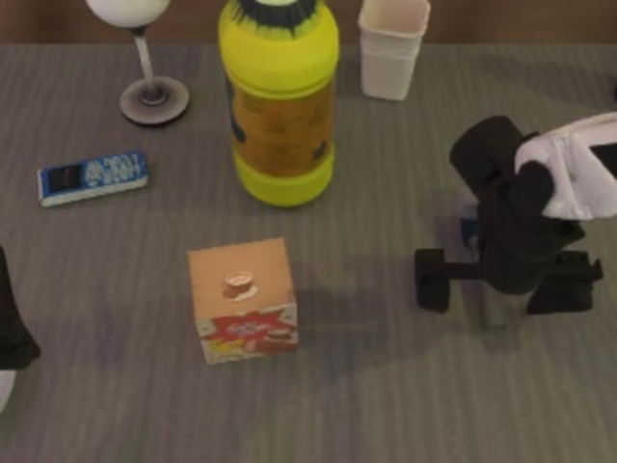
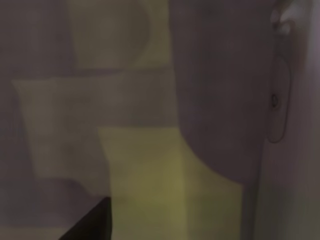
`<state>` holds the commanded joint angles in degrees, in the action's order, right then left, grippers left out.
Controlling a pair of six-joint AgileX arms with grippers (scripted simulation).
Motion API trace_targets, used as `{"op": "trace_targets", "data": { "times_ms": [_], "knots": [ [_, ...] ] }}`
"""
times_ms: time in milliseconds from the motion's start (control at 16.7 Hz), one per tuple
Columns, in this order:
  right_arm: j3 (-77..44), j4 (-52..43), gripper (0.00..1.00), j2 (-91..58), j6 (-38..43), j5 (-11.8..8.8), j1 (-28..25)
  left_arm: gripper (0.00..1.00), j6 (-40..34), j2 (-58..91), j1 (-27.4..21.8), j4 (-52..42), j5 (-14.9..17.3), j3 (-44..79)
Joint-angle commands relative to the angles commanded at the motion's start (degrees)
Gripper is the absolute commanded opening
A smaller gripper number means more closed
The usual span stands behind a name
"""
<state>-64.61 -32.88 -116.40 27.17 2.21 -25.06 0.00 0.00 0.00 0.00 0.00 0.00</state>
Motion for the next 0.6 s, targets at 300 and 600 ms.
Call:
{"op": "trace_targets", "data": {
  "times_ms": [300,600],
  "knots": [
    [0.0,0.0,0.40,0.0,0.0,0.0,0.0,1.00,0.0,0.0,0.0,0.0,0.0,0.0],
    [0.0,0.0,0.02,0.0,0.0,0.0,0.0,1.00,0.0,0.0,0.0,0.0,0.0,0.0]
  ]
}}
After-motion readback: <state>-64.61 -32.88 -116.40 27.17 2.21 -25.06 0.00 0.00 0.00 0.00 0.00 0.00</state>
